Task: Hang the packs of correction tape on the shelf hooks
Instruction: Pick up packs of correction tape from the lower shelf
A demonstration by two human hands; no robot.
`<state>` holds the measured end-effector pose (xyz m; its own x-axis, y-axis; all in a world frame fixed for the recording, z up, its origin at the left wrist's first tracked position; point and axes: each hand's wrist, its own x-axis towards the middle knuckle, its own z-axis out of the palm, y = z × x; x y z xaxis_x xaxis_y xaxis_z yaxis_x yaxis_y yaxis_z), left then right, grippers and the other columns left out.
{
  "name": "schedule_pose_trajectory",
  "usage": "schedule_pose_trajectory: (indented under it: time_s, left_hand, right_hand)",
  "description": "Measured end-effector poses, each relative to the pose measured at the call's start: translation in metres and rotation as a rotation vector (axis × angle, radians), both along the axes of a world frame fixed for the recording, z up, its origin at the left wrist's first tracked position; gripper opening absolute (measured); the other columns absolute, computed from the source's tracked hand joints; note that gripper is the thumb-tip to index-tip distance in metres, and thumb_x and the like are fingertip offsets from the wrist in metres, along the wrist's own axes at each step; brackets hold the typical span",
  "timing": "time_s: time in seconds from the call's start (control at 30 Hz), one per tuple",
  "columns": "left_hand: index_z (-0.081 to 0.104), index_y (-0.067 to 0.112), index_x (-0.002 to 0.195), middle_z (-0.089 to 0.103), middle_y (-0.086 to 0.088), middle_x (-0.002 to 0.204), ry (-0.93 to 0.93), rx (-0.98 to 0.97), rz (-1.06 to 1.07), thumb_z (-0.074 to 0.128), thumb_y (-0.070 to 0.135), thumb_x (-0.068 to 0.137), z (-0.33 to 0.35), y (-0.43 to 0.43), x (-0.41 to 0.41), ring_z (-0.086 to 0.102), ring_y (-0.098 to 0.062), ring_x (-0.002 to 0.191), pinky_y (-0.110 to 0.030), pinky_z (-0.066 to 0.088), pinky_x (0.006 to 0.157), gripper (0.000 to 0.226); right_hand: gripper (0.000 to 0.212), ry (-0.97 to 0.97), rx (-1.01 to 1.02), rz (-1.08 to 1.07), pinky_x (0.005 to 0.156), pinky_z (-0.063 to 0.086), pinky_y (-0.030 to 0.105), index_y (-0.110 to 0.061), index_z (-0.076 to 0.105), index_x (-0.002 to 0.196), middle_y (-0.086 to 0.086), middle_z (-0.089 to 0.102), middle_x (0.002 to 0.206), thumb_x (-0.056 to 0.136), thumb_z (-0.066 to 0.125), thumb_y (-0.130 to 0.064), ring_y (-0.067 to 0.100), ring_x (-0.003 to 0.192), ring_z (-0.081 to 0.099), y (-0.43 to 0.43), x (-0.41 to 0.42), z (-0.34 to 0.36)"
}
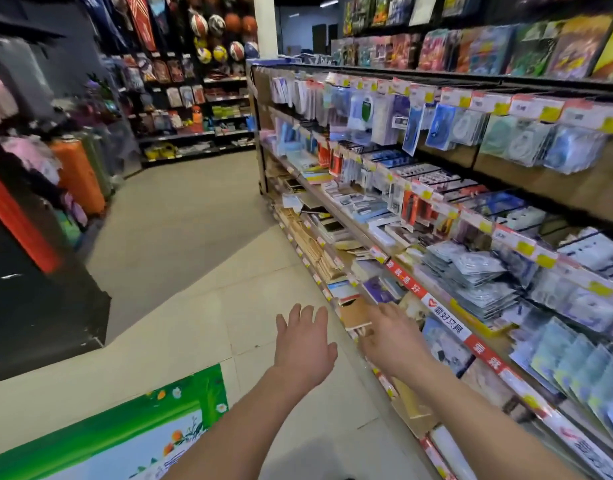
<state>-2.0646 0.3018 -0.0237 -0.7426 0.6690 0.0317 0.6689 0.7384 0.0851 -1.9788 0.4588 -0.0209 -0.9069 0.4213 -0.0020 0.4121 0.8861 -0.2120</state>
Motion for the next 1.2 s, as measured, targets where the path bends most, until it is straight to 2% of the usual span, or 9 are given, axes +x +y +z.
schedule_pose_trajectory:
  time_s: [0.13, 0.33, 0.53, 0.63, 0.8, 1.0, 1.1, 1.2]
  left_hand:
    - [0.024, 0.019, 0.15, 0.031, -0.005, 0.154, -0.028, -0.02, 0.006, 0.047, 0.044, 0.095, -0.008, 0.039, -0.067, 0.016, -0.031, 0.146, -0.054, 0.016, 0.116, 0.065]
    - [0.024, 0.019, 0.151, 0.031, -0.006, 0.155, -0.048, -0.039, 0.059, 0.046, 0.043, 0.096, 0.002, 0.094, -0.165, 0.015, -0.03, 0.148, -0.053, 0.013, 0.117, 0.064]
    - [0.021, 0.021, 0.151, 0.029, -0.004, 0.156, -0.039, -0.074, 0.039, 0.044, 0.045, 0.096, 0.003, 0.151, -0.236, 0.015, -0.029, 0.148, -0.051, 0.016, 0.117, 0.065]
    - [0.02, 0.021, 0.152, 0.03, -0.004, 0.156, -0.042, -0.083, -0.024, 0.044, 0.046, 0.096, -0.003, 0.189, -0.257, 0.017, -0.029, 0.147, -0.051, 0.017, 0.117, 0.067]
    - [0.028, 0.024, 0.148, 0.036, -0.001, 0.15, -0.051, -0.095, -0.178, 0.047, 0.046, 0.092, -0.016, 0.257, -0.271, 0.026, -0.025, 0.141, -0.048, 0.024, 0.112, 0.063]
    - [0.03, 0.021, 0.146, 0.04, -0.003, 0.145, -0.06, -0.074, -0.41, 0.047, 0.048, 0.092, -0.022, 0.342, -0.284, 0.029, -0.027, 0.138, -0.047, 0.023, 0.112, 0.063]
    - [0.03, 0.018, 0.148, 0.039, -0.007, 0.148, -0.039, -0.093, -0.541, 0.049, 0.046, 0.092, -0.023, 0.374, -0.287, 0.029, -0.03, 0.139, -0.048, 0.024, 0.112, 0.065]
    - [0.027, 0.017, 0.15, 0.035, -0.01, 0.151, -0.058, -0.084, -0.669, 0.049, 0.044, 0.093, -0.027, 0.4, -0.29, 0.023, -0.031, 0.143, -0.052, 0.022, 0.116, 0.068]
  right_hand:
    - [0.051, -0.003, 0.014, -0.011, 0.098, 0.047, 0.041, -0.023, 0.048, 0.14, 0.002, 0.053, 0.14, 0.093, 0.055, -0.042, 0.025, 0.134, 0.045, 0.042, -0.069, -0.008]
    - [0.056, -0.027, -0.023, 0.01, 0.105, 0.044, 0.044, -0.02, 0.045, 0.144, 0.005, 0.051, 0.145, 0.092, 0.055, -0.039, 0.027, 0.138, 0.041, 0.111, -0.176, -0.009]
    - [0.056, -0.004, -0.062, -0.019, 0.11, 0.039, 0.043, -0.02, 0.043, 0.148, 0.006, 0.051, 0.146, 0.095, 0.053, -0.037, 0.029, 0.139, 0.04, 0.16, -0.234, -0.007]
    - [0.055, -0.002, -0.08, -0.096, 0.108, 0.042, 0.043, -0.024, 0.043, 0.148, 0.005, 0.053, 0.144, 0.098, 0.052, -0.042, 0.029, 0.139, 0.041, 0.189, -0.244, -0.011]
    - [0.044, -0.017, -0.132, -0.257, 0.103, 0.041, 0.043, -0.022, 0.052, 0.133, 0.003, 0.054, 0.137, 0.092, 0.056, -0.036, 0.027, 0.135, 0.042, 0.234, -0.237, -0.02]
    - [0.058, -0.022, -0.152, -0.487, 0.117, 0.032, 0.048, -0.024, 0.038, 0.151, 0.004, 0.04, 0.156, 0.098, 0.053, -0.041, 0.027, 0.147, 0.03, 0.278, -0.223, -0.032]
    - [0.061, -0.024, -0.183, -0.632, 0.119, 0.03, 0.051, -0.025, 0.033, 0.155, 0.002, 0.037, 0.159, 0.099, 0.054, -0.041, 0.026, 0.151, 0.025, 0.29, -0.215, -0.04]
    - [0.06, -0.022, -0.167, -0.764, 0.119, 0.032, 0.048, -0.024, 0.034, 0.154, 0.003, 0.039, 0.157, 0.1, 0.053, -0.04, 0.027, 0.149, 0.029, 0.296, -0.206, -0.04]
